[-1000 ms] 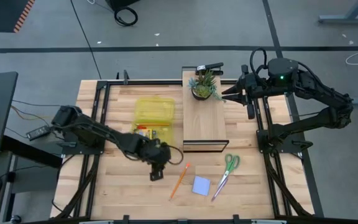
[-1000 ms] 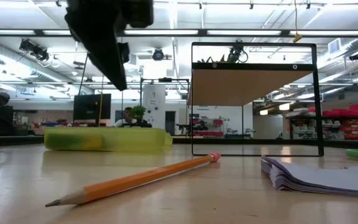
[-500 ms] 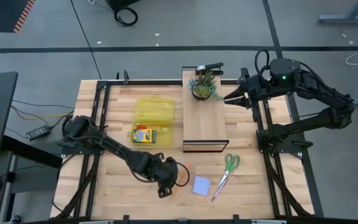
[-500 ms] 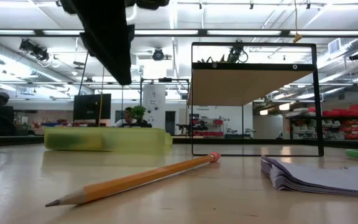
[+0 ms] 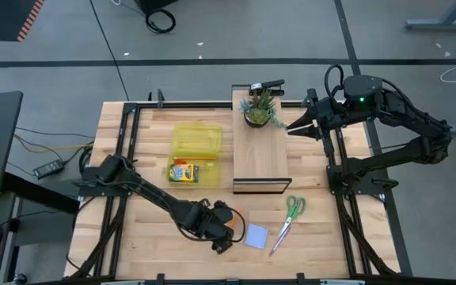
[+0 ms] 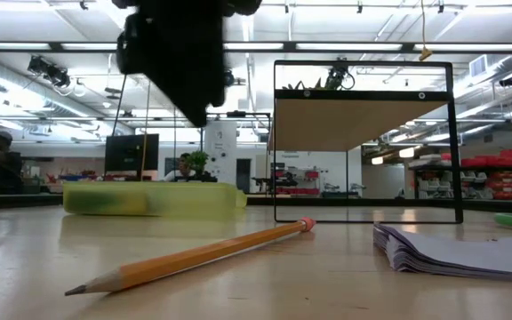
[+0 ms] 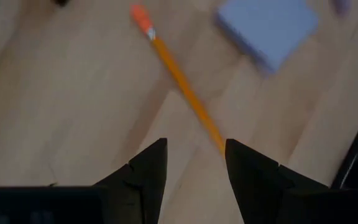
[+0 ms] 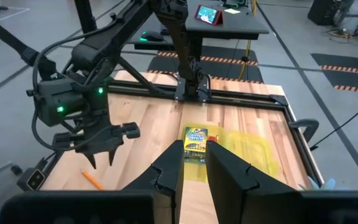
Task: Pack school essentials
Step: Put the pencil into the supply box
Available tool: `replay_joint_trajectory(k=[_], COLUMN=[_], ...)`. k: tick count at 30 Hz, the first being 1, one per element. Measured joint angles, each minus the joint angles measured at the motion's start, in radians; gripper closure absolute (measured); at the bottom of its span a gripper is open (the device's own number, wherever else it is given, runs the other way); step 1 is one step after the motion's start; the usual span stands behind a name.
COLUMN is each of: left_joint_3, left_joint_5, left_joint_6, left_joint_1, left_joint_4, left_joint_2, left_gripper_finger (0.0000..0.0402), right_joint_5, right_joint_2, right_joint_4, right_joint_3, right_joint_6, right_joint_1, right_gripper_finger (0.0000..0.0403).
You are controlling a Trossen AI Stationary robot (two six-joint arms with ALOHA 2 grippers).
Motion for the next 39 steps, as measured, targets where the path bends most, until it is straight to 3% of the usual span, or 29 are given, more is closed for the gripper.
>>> replay_joint_trajectory(k=[8, 17, 33, 39], left_joint_3=[-0.001, -0.002, -0.003, -0.042], left_joint_5=[-0.088, -0.317, -0.545, -0.595], left_joint_6=[-0.177, -0.201, -0.282, -0.302], left_joint_1=[0.002, -0.029, -0.036, -0.035], left_joint_4=[0.118, 0.163, 0.205, 0.251], left_joint_2=[0.061, 0.115, 0.213, 0.213], left_gripper_finger=[0.0232, 0.0233, 0.0275, 0.0263], right_joint_5=[-0.005, -0.005, -0.008, -0.009], right_joint_2=[0.000, 0.000, 0.000, 0.000], right_joint_4=[0.001, -0.009, -0.022, -0.022], right_joint_3=[0.000, 0.000, 0.000, 0.000], right_joint_6=[-0.027, -0.040, -0.049, -0.051], right_joint_1=[-0.001, 0.000, 0.000, 0.000], right_gripper_finger=[0.0329, 0.0329, 0.0329, 0.0329])
